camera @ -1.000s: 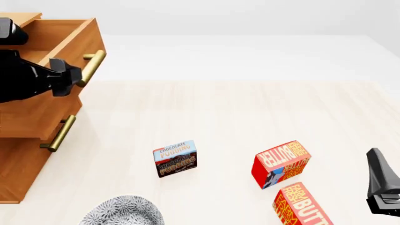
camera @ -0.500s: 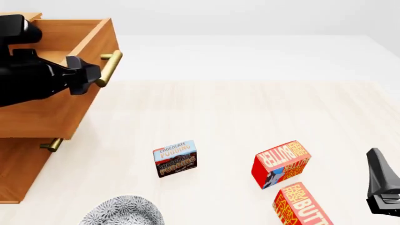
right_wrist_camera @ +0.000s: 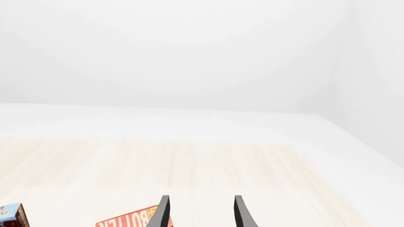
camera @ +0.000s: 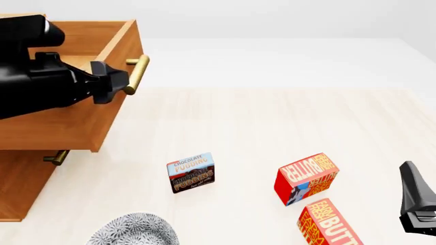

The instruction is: Put the chocolate pudding in the top drawer of the cabinet and close it.

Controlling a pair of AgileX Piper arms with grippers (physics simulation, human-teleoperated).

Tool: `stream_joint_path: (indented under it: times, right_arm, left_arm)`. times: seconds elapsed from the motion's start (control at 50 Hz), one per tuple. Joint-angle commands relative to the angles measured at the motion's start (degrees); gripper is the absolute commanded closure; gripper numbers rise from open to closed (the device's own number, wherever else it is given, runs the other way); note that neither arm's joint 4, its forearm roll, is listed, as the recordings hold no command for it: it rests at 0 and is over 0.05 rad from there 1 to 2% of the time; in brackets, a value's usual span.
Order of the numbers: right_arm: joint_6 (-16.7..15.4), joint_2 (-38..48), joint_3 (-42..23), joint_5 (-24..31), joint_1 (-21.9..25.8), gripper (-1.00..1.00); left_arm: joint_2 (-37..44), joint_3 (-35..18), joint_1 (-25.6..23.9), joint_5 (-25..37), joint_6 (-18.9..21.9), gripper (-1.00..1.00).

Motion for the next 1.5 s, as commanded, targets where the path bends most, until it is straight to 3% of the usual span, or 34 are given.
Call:
stream_joint_path:
  times: [0.02, 0.3, 0.8, 1.06, 1.42, 1.5]
  right_arm:
    - [0.75, 0.0, 0.06, 0.57, 0.49, -1.0]
    - [0.74, 0.0, 0.07, 0.56, 0.5, -1.0]
    - [0.74, 0.0, 0.07, 0.57, 0.52, -1.0]
    - [0.74, 0.0, 0.07, 0.57, 0.52, -1.0]
    - [0.73, 0.0, 0.06, 0.57, 0.53, -1.0]
    - [0.73, 0.0, 0.06, 0.59, 0.52, -1.0]
  left_arm:
    - [14.16, 8.46, -4.19, -3.39, 9.82, -1.0]
    - [10.06, 4.45, -1.69, 2.45, 13.83, -1.0]
    - [3.48, -11.13, -0.67, 15.57, 20.59, -1.0]
    - [1.36, -16.51, -0.82, 19.9, 23.3, -1.0]
    - [-0.29, -18.82, -2.82, 22.12, 24.71, -1.0]
    - [-0.66, -17.56, -2.53, 20.9, 27.18, -1.0]
